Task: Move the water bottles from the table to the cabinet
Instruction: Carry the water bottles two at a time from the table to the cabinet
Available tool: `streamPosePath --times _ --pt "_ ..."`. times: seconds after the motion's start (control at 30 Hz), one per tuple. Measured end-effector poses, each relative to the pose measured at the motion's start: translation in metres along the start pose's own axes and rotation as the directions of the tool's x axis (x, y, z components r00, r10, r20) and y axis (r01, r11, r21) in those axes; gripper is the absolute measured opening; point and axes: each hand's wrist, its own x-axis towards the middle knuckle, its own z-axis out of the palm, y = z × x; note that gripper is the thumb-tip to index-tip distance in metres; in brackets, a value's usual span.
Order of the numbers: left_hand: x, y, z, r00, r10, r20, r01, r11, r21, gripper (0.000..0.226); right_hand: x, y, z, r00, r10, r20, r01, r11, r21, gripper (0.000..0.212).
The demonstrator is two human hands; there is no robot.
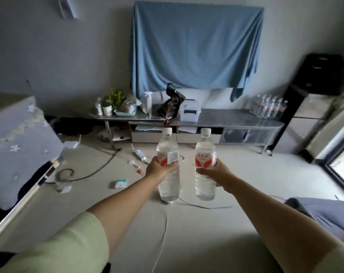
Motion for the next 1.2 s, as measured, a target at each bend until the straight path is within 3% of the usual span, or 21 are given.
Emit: streamPosePath --times 0.13,0.27,0.4,0.73,1.2 --pt "0.006 0.017 0.067 0.987 0.032 0.159 -0.035 0.999 0.015 0.051 -0.024 0.022 -0.058 0.988 0.047 -0.149 -0.047 0.999 0.004 0.033" --pt "0.018 0.038 0.134 0.961 0.064 0.270 -0.070 0.998 0.011 0.067 -0.035 0.043 -0.117 0.965 0.076 -0.252 -0.078 0.997 0.001 0.035" --pt "0.034 0.068 0.205 0.924 0.110 0.367 -0.116 0.993 -0.006 0.047 -0.028 0.065 -0.182 0.940 0.098 -0.327 -0.106 0.994 -0.008 0.037" --pt "0.082 0.128 0.345 0.917 0.113 0.383 -0.110 0.993 -0.031 0.042 0.011 0.091 -0.324 0.899 0.124 -0.421 -0.141 0.990 -0.009 0.029" --pt "0.234 0.178 0.458 0.899 0.076 0.432 -0.094 0.995 0.020 0.047 0.149 0.106 -0.425 0.851 0.188 -0.490 -0.163 0.982 0.094 0.027"
